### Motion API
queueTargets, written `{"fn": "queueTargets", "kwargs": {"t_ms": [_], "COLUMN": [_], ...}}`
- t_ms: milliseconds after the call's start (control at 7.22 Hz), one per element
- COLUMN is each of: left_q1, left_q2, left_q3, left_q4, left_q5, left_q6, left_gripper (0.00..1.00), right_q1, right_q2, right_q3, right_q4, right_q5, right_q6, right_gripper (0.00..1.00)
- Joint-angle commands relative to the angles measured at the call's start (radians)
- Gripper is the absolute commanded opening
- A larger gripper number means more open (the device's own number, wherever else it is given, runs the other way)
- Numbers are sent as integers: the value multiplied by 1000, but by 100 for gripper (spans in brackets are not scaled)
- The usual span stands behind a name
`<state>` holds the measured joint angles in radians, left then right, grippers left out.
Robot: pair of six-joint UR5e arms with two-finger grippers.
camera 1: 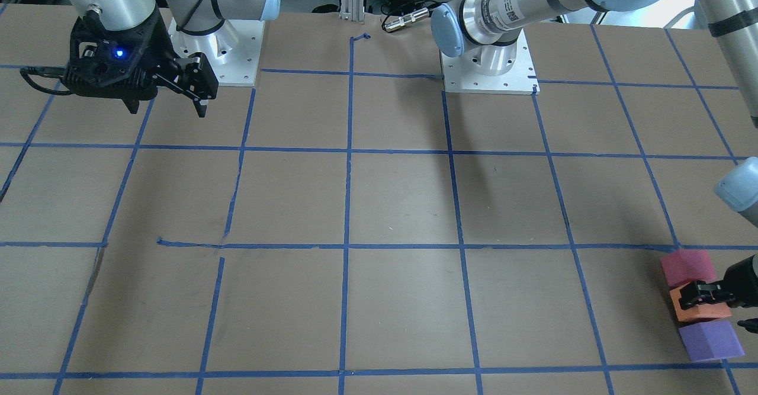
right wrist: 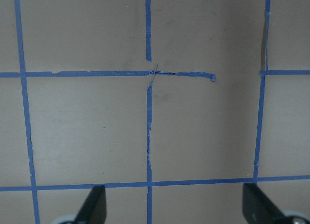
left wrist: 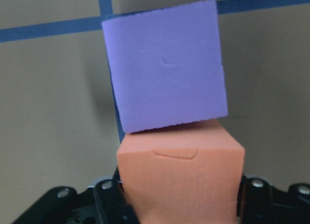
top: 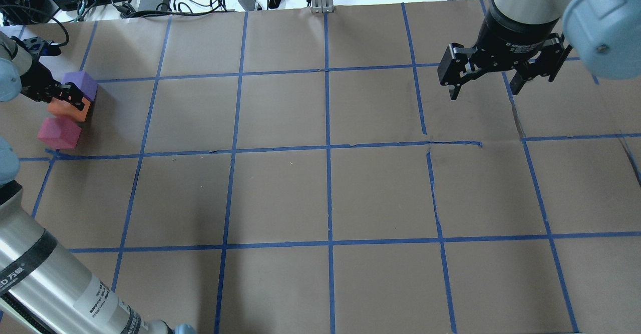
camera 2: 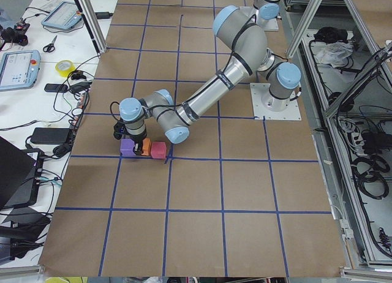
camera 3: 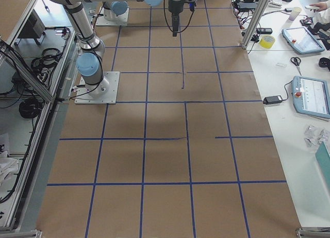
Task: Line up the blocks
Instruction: 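Lower the orange cube between the purple and pink cubes with the left gripper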
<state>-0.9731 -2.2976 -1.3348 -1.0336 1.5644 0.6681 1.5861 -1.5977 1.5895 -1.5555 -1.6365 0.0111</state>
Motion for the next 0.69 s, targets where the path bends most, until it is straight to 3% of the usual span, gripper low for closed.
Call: {"fn": "queueTargets", "kwargs": {"t_ms": [0,554], "left_q1": [1,14], "left_q2": [-2,-3], "left_q3": [-14,-9], "left_q4": [1,13], "left_q5": [0,0], "left_q6": [-22,-19], "left_gripper": [0,0], "right_q1": [0,-2], "right_q2": [-1,-1], "right_q3": [3,4], "right_q4": [0,0], "right_q5": [0,-2], "right_q6": [-7,-8], "right_gripper": [100,100]}}
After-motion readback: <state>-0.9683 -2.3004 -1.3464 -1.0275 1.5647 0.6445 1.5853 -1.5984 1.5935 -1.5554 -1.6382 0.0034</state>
